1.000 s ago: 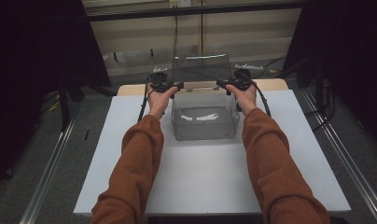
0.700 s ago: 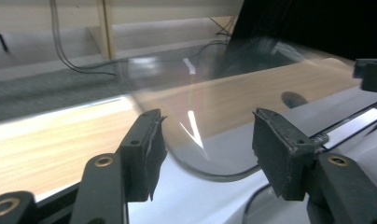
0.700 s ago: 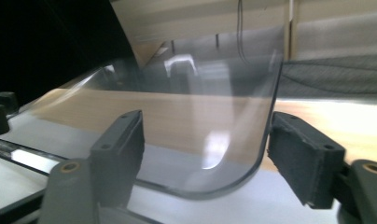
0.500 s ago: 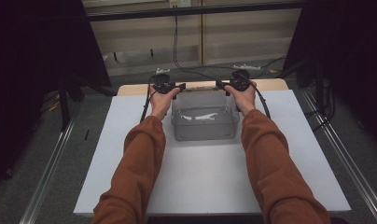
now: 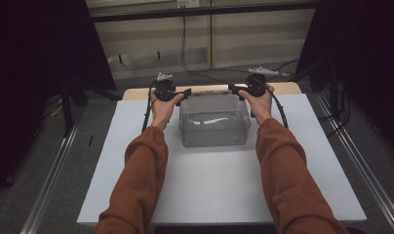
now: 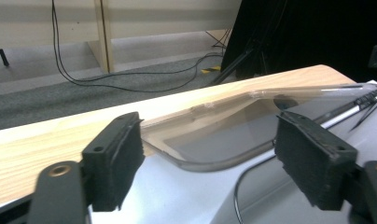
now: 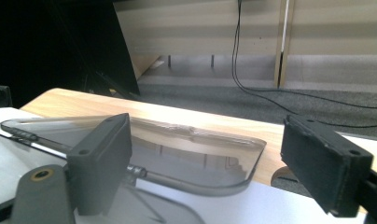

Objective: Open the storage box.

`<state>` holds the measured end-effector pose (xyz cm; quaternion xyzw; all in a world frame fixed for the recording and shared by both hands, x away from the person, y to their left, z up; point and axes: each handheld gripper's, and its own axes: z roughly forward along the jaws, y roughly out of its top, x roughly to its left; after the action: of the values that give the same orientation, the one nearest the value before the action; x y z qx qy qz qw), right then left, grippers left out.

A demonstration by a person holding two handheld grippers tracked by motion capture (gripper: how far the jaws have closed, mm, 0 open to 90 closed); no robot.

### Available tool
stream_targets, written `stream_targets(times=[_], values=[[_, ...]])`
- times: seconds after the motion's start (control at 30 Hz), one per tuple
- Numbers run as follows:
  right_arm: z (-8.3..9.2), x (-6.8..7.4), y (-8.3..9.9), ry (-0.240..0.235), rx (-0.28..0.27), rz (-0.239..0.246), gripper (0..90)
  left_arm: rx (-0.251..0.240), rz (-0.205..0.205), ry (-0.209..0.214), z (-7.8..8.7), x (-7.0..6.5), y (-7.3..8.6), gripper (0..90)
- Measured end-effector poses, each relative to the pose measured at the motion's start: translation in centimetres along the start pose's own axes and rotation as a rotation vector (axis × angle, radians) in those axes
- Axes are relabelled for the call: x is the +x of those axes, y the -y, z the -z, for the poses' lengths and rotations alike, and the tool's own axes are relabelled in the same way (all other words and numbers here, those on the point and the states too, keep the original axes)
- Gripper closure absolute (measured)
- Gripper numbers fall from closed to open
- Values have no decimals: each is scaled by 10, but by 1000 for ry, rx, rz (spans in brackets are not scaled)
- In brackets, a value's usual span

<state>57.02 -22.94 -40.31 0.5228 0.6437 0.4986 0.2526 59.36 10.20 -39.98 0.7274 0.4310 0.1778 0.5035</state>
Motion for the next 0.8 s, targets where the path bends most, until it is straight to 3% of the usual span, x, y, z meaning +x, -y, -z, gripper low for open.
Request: stream_targets(times=[0.23,0.37,0.43,0.67,0.8], values=[[20,3,-1,-1,-48,7,101,-31,-21,7,14,-12,-4,99],[28,7,2,-14,-53,44,66,-51,-43,14,22,-19,-1,89],[33,9,1,-18,-66,58,45,-58,-40,33,26,-20,-1,72],[45,13,-2,-21,-102,74,40,-108,-56,15,48,-21,-2,46],[53,17,0,-18,-120,90,41,-130,-54,32,57,-21,1,44]])
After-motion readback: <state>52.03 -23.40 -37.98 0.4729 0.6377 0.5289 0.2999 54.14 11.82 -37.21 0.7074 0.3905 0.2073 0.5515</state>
